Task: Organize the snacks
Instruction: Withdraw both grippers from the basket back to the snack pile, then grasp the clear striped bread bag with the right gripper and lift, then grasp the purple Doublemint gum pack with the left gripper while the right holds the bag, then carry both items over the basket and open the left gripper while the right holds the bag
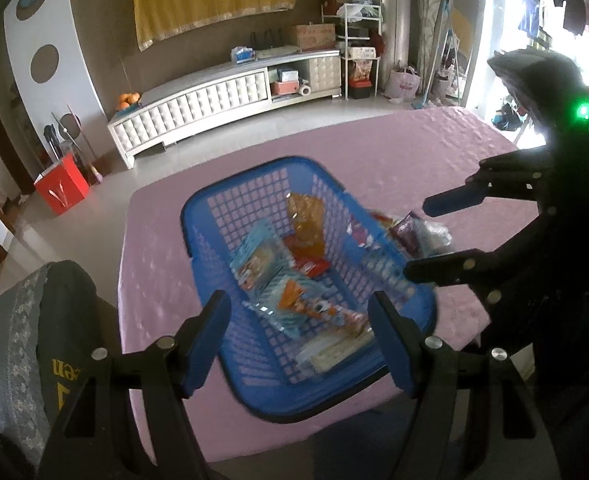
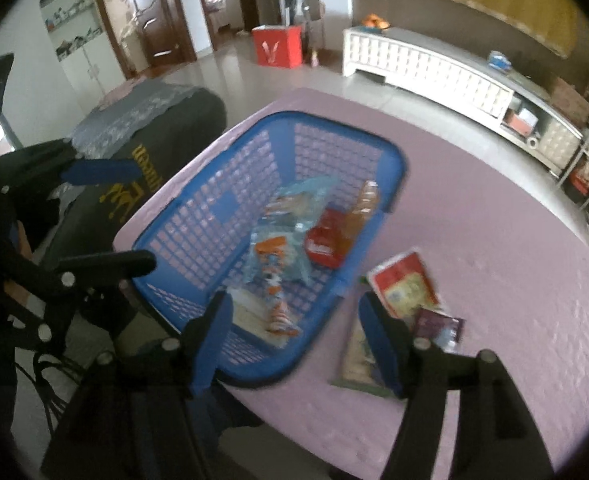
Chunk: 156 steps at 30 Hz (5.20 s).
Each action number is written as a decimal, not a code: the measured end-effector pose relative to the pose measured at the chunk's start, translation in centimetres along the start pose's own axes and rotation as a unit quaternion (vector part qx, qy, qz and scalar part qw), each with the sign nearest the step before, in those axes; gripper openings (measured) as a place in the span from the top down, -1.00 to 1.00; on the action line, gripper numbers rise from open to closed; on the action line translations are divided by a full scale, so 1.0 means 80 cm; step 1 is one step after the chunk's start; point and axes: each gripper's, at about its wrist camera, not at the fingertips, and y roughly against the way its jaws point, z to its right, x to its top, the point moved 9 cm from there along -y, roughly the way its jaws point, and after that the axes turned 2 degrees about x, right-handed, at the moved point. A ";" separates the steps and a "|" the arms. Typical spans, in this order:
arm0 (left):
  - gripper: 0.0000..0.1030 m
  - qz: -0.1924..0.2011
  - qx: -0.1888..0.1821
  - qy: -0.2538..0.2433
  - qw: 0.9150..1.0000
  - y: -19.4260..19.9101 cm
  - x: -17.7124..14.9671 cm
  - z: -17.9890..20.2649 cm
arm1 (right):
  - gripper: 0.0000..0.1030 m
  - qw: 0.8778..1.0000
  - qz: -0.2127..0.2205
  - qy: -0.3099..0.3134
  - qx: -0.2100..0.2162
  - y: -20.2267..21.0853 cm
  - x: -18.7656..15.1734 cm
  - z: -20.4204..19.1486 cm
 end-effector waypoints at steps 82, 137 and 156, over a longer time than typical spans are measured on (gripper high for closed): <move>-0.34 -0.141 0.088 0.282 0.945 -0.231 -0.020 0.219 | -0.14 0.999 -0.020 0.004 0.031 -0.046 -0.154 0.285; 0.64 0.046 0.034 0.216 0.975 -0.042 0.088 0.135 | -0.14 0.989 0.124 -0.066 -0.050 0.124 -0.038 0.192; 0.65 0.003 0.004 0.230 0.973 -0.073 0.030 -0.028 | -0.14 0.997 0.082 0.001 -0.011 0.003 0.057 0.040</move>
